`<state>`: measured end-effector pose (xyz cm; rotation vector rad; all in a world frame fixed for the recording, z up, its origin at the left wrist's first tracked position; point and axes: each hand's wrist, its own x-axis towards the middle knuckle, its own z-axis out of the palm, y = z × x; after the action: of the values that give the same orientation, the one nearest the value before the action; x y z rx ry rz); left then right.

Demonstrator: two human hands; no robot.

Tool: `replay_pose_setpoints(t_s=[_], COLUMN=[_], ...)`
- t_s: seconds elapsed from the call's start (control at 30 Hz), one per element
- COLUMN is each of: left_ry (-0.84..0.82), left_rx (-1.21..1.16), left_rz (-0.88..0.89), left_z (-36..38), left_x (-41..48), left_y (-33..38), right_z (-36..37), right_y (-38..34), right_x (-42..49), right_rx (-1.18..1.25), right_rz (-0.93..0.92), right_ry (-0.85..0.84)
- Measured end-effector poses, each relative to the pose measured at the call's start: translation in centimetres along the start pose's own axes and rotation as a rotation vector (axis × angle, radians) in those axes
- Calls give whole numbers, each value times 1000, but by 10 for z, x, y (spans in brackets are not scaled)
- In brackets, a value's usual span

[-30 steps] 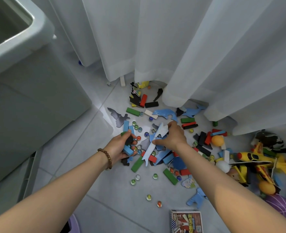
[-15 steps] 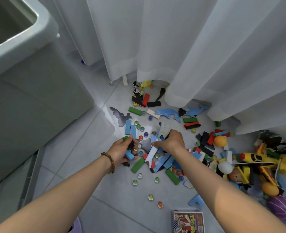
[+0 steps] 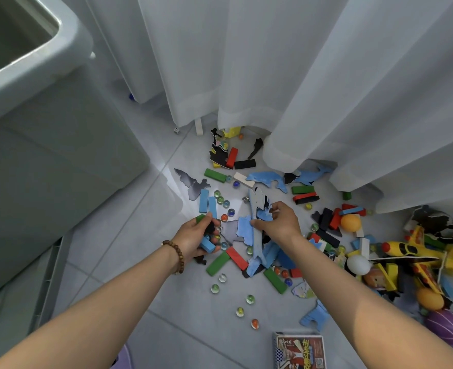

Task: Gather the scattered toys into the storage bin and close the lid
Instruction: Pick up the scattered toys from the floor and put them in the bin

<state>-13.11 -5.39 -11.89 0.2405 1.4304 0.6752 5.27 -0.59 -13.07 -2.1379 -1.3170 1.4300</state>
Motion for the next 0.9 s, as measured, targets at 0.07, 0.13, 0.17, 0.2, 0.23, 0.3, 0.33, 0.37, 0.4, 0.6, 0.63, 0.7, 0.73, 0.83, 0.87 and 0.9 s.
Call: replay_pose_setpoints(t_s=[0.07, 0.13, 0.17, 0.2, 0.23, 0.3, 0.33, 0.37, 0.4, 0.6, 0.63, 0.7, 0.73, 0.83, 0.87, 0.9], left_ry=[-5, 2, 7, 10, 9, 8, 10, 12, 12, -25, -25, -17, -2, 25, 19, 10], left_rx=[13, 26, 34, 41, 44, 37, 34, 36, 39, -5, -11, -5, -8, -87, -80, -47], left_rz=[0, -3, -5, -4, -3, 1, 2, 2, 2, -2, 1, 22, 38, 53, 60, 66], left_z=[-1, -1, -1, -1, 0, 0, 0, 1, 1, 7, 8, 9, 10, 12, 13, 14], left_x=[1, 2, 3, 3, 3, 3, 3, 3, 3, 1, 1, -1, -3, -15, -21, -28], left_y=[-1, -1, -2, -2, -2, -2, -2, -2, -2, -2, -1, 6, 11, 25, 31, 37], right_z=[0, -1, -1, -3, -5, -8, -8, -8, -7, 1, 0, -3, -5, -18, -24, -32], right_y=[3, 3, 3, 2, 0, -2, -1, -2, -1, 3, 2, 1, 1, -2, -5, -10], right_x=[0, -1, -1, -1, -2, -2, -1, -4, -4, -5, -5, -6, -6, -15, -20, -26], right_rx=[43, 124, 167, 190, 201, 185, 167, 152, 146, 74, 71, 97, 114, 216, 227, 223], right_rz=[-6, 0, 6, 20, 30, 53, 66, 74, 77, 4, -5, -6, 3, 38, 38, 38], right_ry=[2, -29, -50, -73, -97, -155, -186, -209, -229, -238, -228, -211, -204, -194, -187, -179])
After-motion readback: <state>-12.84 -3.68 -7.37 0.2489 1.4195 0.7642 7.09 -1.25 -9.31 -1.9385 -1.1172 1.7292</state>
